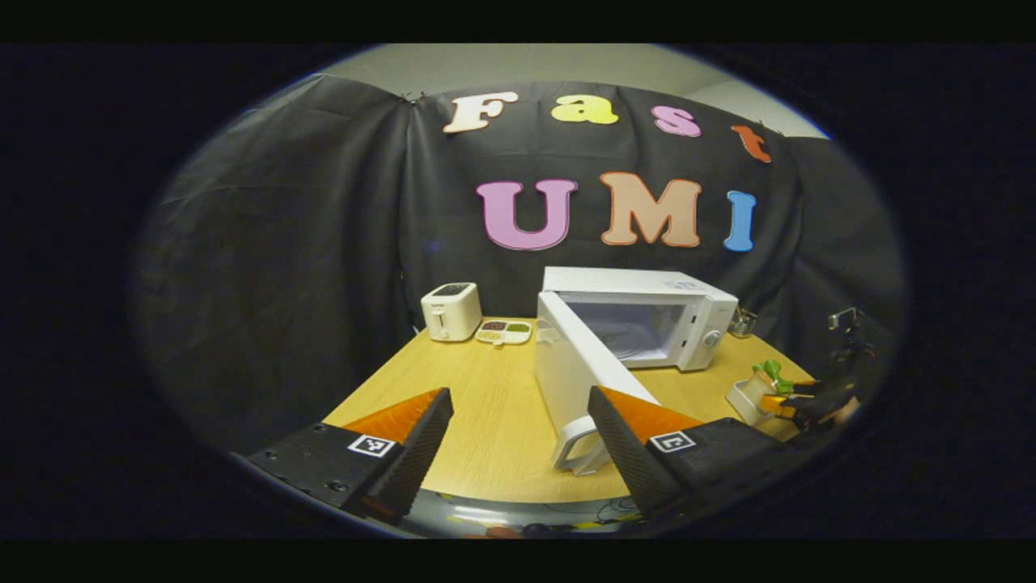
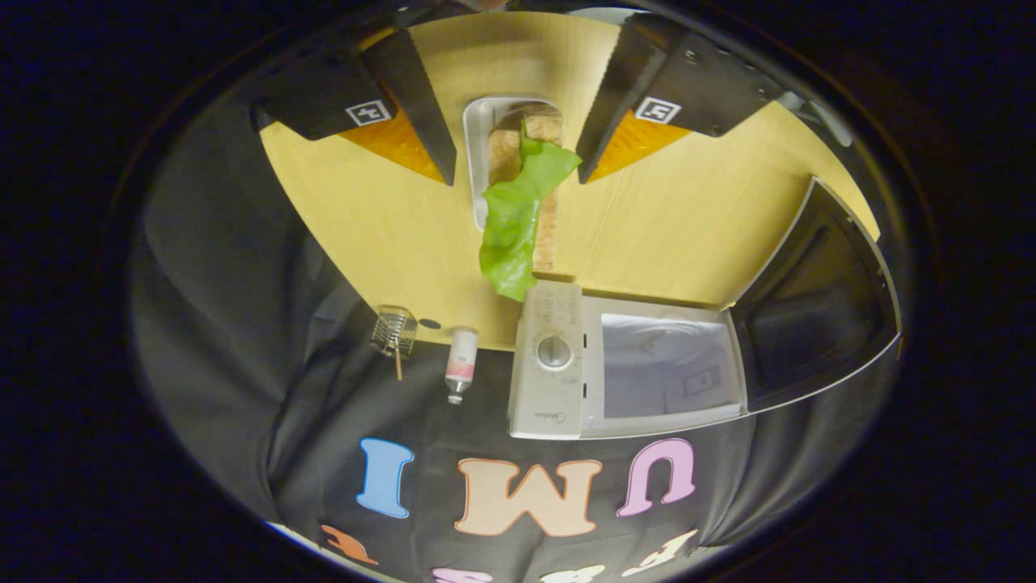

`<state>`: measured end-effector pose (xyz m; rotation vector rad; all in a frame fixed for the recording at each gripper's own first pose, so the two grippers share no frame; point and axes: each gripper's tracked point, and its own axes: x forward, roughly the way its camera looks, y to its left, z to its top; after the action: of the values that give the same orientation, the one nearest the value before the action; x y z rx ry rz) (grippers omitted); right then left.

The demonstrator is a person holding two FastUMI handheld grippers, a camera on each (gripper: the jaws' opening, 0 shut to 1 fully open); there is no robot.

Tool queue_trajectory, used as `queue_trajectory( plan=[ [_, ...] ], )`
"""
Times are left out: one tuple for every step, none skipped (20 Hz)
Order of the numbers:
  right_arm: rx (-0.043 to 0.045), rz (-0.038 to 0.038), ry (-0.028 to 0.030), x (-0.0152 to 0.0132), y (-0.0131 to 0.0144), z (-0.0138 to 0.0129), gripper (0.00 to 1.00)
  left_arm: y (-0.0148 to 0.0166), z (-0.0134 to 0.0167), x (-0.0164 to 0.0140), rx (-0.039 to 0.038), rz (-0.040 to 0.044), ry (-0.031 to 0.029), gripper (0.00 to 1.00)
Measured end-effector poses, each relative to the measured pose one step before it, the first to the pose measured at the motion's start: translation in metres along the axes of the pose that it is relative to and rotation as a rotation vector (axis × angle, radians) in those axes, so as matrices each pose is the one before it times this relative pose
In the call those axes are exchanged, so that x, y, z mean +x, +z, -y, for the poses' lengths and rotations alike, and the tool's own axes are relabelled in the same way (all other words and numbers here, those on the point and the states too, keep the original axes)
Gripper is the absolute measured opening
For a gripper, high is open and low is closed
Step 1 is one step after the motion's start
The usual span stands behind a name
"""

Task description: Open the microwave oven with the left hand, put the food in, and close the microwave oven.

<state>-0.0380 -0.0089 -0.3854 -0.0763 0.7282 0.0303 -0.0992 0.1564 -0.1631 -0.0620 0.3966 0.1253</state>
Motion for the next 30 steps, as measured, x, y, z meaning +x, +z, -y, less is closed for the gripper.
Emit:
queue_trajectory(
  plan=[
    [0.00515, -0.01446, -0.00371, 0.00458, -0.00497, 0.00001, 0.84, 0.00309, 0.00126, -0.00124, -0.02675, 0.01085, 0.00072, 0.98],
    [0.00397, -0.00920, 0.00076, -0.00110, -0.00032, 0.00017, 0.84, 0.00091, 0.00048, -0.00018, -0.02309, 0.00310, 0.00735, 0.96],
    [0.00584, -0.00389, -0.00445, -0.00052, -0.00021, 0.00037, 0.74, -0.00076, 0.00120, 0.00044, -0.01509, 0.00096, 0.00313, 0.96],
    [0.00873, -0.00510, 0.00847, -0.00046, -0.00068, -0.00200, 0.64, 0.00156, 0.00105, 0.00115, -0.00958, 0.00205, 0.00067, 0.96],
    [0.00162, -0.00850, 0.00613, 0.00534, -0.00267, -0.00315, 0.55, -0.00090, 0.00246, -0.00007, -0.00625, -0.00320, -0.00517, 0.96],
    [-0.00220, 0.00341, 0.01085, 0.00311, -0.00051, -0.00193, 0.46, 0.00006, 0.00147, 0.00021, -0.00228, -0.00837, -0.00409, 0.96],
    [-0.00830, -0.01170, 0.00064, -0.00523, 0.00305, -0.00104, 0.37, 0.00068, -0.00125, -0.00021, -0.00185, 0.00124, 0.00284, 0.96],
    [-0.01235, 0.00137, -0.00250, -0.00118, 0.00173, 0.00198, 0.38, 0.00522, -0.00103, -0.00017, 0.00024, 0.01172, 0.00325, 0.94],
    [-0.00429, 0.00339, -0.00757, -0.00083, 0.00045, 0.00041, 0.37, 0.00249, 0.00054, 0.00137, 0.00381, 0.00643, 0.00121, 0.96],
    [0.00830, -0.00028, -0.00247, -0.00185, -0.00041, 0.00024, 0.36, 0.00159, -0.00075, 0.00017, 0.00609, 0.00391, 0.00574, 0.99],
    [0.00257, -0.01152, 0.00461, 0.00032, -0.00135, -0.00167, 0.36, 0.00055, -0.00145, 0.00116, 0.00059, 0.00658, 0.00319, 0.96],
    [-0.00296, -0.00107, 0.00172, 0.00077, 0.00108, 0.00064, 0.36, -0.00244, 0.00012, 0.00124, -0.01054, -0.01005, 0.00687, 0.99],
    [-0.00095, -0.00016, -0.00303, -0.00105, 0.00286, 0.00172, 0.36, -0.00911, 0.00213, 0.00377, -0.01717, -0.02934, -0.00260, 0.96],
    [-0.00111, -0.00251, -0.00519, -0.00088, 0.00010, 0.00239, 0.35, -0.00530, 0.00302, -0.00067, -0.02078, -0.01377, -0.00726, 0.96],
    [-0.00056, 0.00712, -0.00734, -0.00112, 0.00337, 0.00209, 0.35, -0.00062, 0.00074, -0.00131, -0.01931, -0.00484, -0.00327, 0.95],
    [-0.00165, 0.00497, -0.00451, -0.00154, 0.00328, 0.00162, 0.35, 0.00041, 0.00121, -0.00113, -0.01210, 0.00070, -0.00206, 0.97],
    [0.00033, 0.00634, -0.00275, -0.00168, 0.00269, 0.00108, 0.35, -0.00052, -0.00001, 0.00048, -0.00216, 0.00384, -0.00255, 0.95],
    [0.00094, 0.00476, 0.00183, -0.00080, 0.00378, -0.00019, 0.35, 0.00072, -0.00013, 0.00079, 0.00762, 0.00245, -0.00381, 0.94],
    [-0.00182, 0.00121, 0.00204, -0.00152, 0.00201, -0.00072, 0.36, -0.00146, -0.00038, -0.00009, 0.01056, 0.00198, -0.00383, 0.94],
    [-0.00294, 0.00400, 0.00261, -0.00110, 0.00343, -0.00075, 0.36, 0.00063, -0.00018, 0.00163, 0.01099, -0.00176, -0.00587, 0.94],
    [-0.00633, 0.00676, 0.00095, -0.00195, 0.00541, -0.00167, 0.36, 0.00137, -0.00112, -0.00007, 0.01141, 0.00015, -0.00243, 0.94],
    [-0.00660, 0.00938, 0.00050, -0.00179, 0.00629, -0.00186, 0.35, 0.00165, -0.00038, 0.00088, 0.00914, 0.00586, -0.00524, 0.97],
    [-0.00579, 0.00953, 0.00306, -0.00107, 0.00782, -0.00319, 0.35, 0.00055, -0.00011, 0.00077, 0.00665, 0.00662, -0.00661, 0.94],
    [-0.00423, 0.01200, 0.00015, -0.00221, 0.00804, -0.00368, 0.35, 0.00331, 0.00149, 0.00101, 0.00606, 0.00790, -0.00922, 0.96],
    [-0.00245, 0.01321, -0.00139, -0.00078, 0.00820, -0.00343, 0.35, 0.00098, 0.00291, 0.00248, 0.00873, 0.00617, -0.01831, 0.94],
    [0.00303, 0.01334, 0.00153, -0.00155, 0.00830, -0.00651, 0.36, -0.00239, 0.00214, 0.00270, 0.01419, -0.00382, -0.01985, 0.96],
    [0.00347, 0.01304, 0.00597, 0.00031, 0.00937, -0.00915, 0.36, -0.00473, -0.00187, 0.00196, 0.01901, -0.00915, -0.01405, 0.96],
    [0.00408, 0.00955, 0.01078, 0.00151, 0.00808, -0.01111, 0.36, 0.00046, -0.00134, 0.00215, 0.01678, 0.00277, -0.01372, 0.96],
    [0.00920, 0.00889, 0.01341, 0.00203, 0.00901, -0.01280, 0.36, 0.00113, -0.00151, -0.00179, 0.01565, 0.00334, -0.01552, 0.96],
    [0.01719, 0.00938, 0.01926, 0.00284, 0.00847, -0.01457, 0.36, 0.00229, -0.00170, -0.00038, 0.01301, 0.00743, -0.01437, 0.94]
  ],
)
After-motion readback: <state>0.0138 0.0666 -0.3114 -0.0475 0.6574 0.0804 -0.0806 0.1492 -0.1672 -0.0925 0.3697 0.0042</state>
